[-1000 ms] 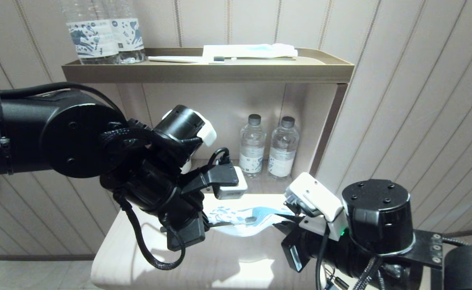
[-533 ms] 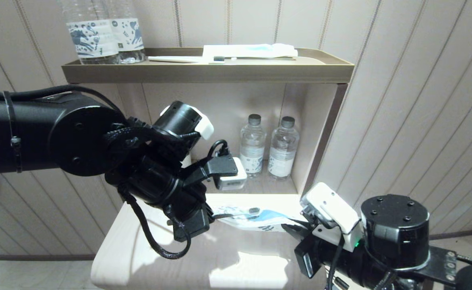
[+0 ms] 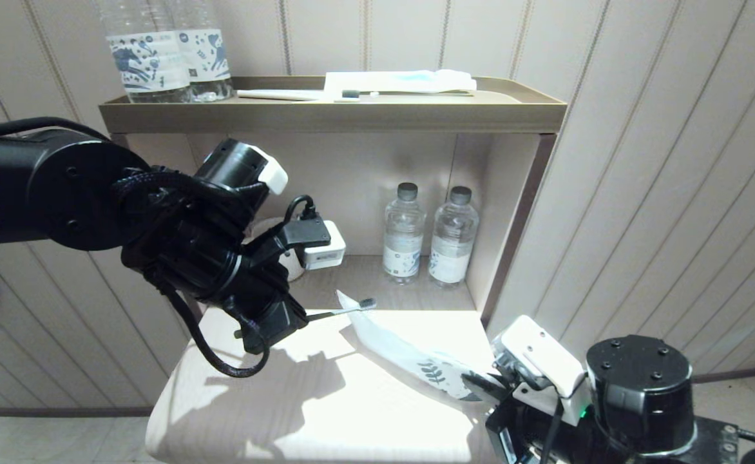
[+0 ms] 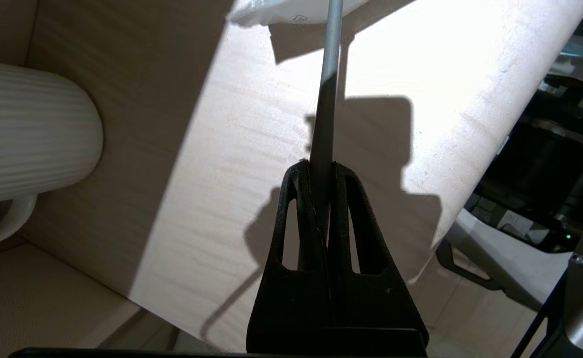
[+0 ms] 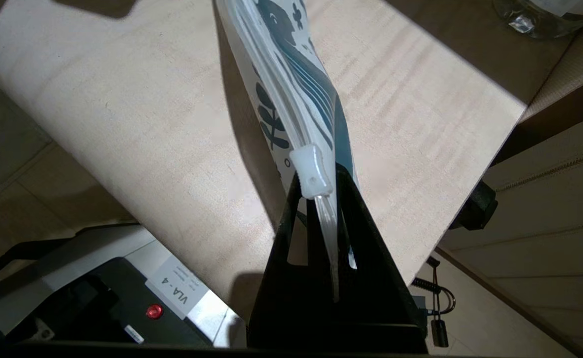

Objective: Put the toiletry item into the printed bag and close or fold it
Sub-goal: Place the toothbrush in the storage bag

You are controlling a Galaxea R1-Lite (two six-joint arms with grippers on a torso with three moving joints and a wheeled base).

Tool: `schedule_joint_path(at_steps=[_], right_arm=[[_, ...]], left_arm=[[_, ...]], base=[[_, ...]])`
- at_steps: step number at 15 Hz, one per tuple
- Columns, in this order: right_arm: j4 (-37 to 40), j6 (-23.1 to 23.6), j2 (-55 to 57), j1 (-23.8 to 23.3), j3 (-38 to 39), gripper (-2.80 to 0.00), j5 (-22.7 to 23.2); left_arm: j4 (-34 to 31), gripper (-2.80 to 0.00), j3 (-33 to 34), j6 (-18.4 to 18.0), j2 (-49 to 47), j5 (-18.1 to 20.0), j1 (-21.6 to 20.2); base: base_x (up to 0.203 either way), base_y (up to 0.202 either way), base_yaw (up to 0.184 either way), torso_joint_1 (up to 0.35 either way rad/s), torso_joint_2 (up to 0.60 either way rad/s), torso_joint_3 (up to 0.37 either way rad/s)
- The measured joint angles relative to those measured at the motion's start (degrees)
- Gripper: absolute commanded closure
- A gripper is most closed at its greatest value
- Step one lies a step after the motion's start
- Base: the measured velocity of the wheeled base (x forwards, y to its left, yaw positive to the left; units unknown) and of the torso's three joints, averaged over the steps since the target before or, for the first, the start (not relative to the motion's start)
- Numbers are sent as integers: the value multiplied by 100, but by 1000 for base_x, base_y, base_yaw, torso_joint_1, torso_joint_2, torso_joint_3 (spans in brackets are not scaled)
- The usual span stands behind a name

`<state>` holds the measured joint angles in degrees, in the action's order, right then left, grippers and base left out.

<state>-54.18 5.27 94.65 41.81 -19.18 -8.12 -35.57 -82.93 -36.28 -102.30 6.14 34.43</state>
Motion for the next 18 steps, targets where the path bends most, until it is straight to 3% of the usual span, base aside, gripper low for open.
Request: schedule_joint_path(at_steps=[6,11,14,18], right_arm=[[-12,182,86,69,182,0,224],[-9,241,119,242,182,0,228],[-11,241,113,202,171,0,234],[-520,236,198,196,217,0,255]], left_arm=[[13,0,-444,70,132,443,-470],[13,0,-880,429,-81,927,-670],[121,0,-647,453,-308,961,-911],[787,0,28,470,-558,1046,-1355]], base=[[0,0,0,0,0,0],[0,0,0,0,0,0],[0,0,0,0,0,0],[0,0,0,0,0,0]])
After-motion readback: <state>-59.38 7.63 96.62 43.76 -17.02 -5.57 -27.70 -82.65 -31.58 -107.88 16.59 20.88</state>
